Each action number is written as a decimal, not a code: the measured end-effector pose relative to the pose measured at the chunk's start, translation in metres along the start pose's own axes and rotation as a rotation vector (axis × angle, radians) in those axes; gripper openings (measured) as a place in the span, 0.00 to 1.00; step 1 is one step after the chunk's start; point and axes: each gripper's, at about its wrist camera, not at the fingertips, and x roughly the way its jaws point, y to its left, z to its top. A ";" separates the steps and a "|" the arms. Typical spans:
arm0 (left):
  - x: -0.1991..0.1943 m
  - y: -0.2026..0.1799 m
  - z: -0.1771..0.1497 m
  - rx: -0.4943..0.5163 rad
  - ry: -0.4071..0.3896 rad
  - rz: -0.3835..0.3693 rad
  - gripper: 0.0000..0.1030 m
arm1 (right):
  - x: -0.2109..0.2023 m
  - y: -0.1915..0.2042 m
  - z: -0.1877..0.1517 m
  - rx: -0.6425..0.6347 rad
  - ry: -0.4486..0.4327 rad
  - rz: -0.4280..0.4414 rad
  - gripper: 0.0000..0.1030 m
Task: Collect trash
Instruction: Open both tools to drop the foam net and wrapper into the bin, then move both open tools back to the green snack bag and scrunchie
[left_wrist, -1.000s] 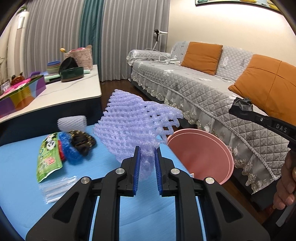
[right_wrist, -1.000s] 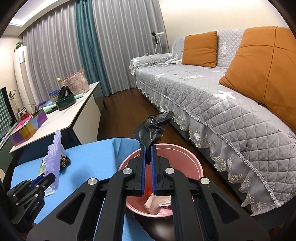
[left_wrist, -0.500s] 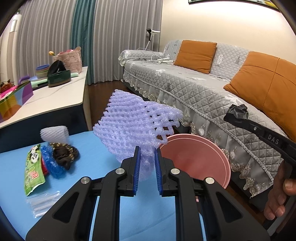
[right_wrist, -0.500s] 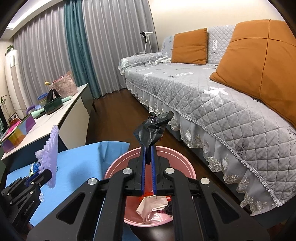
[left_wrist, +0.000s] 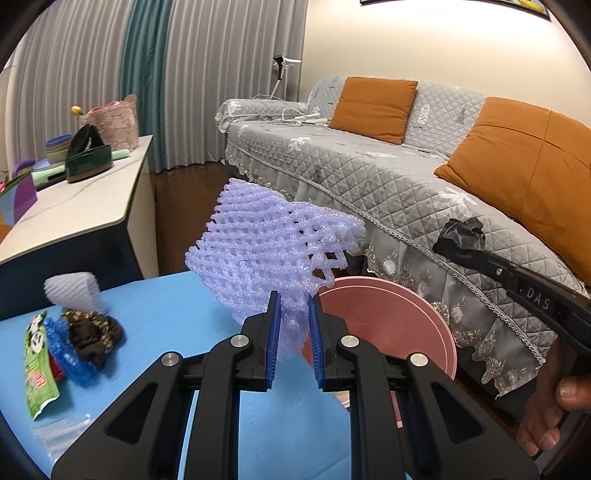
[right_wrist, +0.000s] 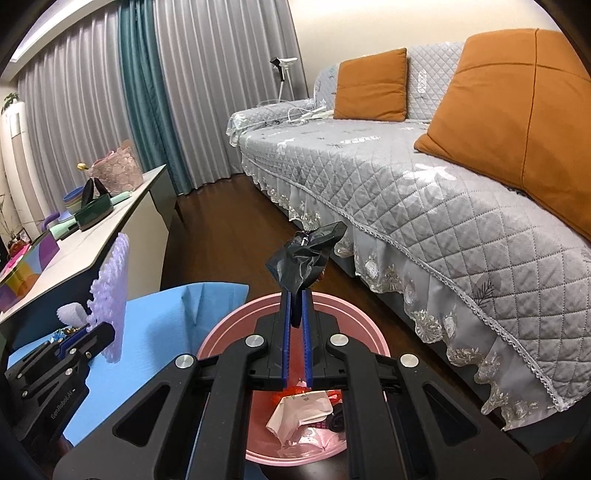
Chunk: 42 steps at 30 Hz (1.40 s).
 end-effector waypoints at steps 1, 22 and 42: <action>0.001 -0.001 0.001 0.002 0.000 -0.004 0.15 | 0.002 -0.001 -0.001 0.002 0.004 -0.002 0.06; 0.032 -0.046 0.000 0.070 0.055 -0.179 0.36 | 0.018 -0.034 -0.005 0.090 0.059 -0.046 0.42; -0.055 0.009 -0.007 0.022 0.004 -0.032 0.36 | -0.026 0.003 0.001 0.066 -0.028 0.014 0.42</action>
